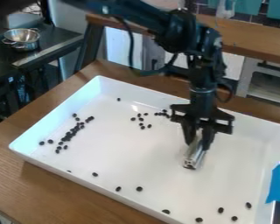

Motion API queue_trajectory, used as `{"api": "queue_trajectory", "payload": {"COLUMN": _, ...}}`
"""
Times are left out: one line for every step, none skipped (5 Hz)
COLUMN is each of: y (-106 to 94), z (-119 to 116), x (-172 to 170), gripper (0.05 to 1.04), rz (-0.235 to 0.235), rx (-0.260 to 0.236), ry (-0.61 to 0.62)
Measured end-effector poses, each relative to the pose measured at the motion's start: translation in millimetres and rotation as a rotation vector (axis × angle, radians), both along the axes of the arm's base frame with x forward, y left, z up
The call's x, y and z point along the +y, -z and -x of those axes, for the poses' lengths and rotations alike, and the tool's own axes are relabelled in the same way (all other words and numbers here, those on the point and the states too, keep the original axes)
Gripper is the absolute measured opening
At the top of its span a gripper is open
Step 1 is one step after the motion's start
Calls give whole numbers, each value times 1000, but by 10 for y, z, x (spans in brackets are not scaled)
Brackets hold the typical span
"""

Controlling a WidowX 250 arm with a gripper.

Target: Sweep into pile

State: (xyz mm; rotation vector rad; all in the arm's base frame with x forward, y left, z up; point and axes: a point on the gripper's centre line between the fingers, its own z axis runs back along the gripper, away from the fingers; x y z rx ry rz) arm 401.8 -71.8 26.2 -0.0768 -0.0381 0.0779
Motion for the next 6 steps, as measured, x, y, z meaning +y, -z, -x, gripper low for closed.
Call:
{"api": "queue_trajectory", "payload": {"y": 9, "z": 67, "x": 102, "gripper": 364, "rz": 6, "rx": -1, "ry": 19}}
{"api": "queue_trajectory", "payload": {"y": 18, "z": 136, "x": 274, "gripper": 364, "rz": 4, "rx": -2, "ry": 27}}
{"api": "queue_trajectory", "payload": {"y": 31, "z": 162, "x": 396, "gripper": 364, "rz": 2, "rx": -7, "ry": 18}}
{"api": "queue_trajectory", "payload": {"y": 31, "z": 150, "x": 515, "gripper": 364, "rz": 2, "rx": -14, "ry": -6}}
{"api": "queue_trajectory", "payload": {"y": 41, "z": 110, "x": 811, "gripper": 364, "rz": -13, "rx": -26, "ry": -68}}
{"api": "queue_trajectory", "payload": {"y": 53, "z": 120, "x": 1023, "gripper": 364, "rz": -19, "rx": -26, "ry": -108}}
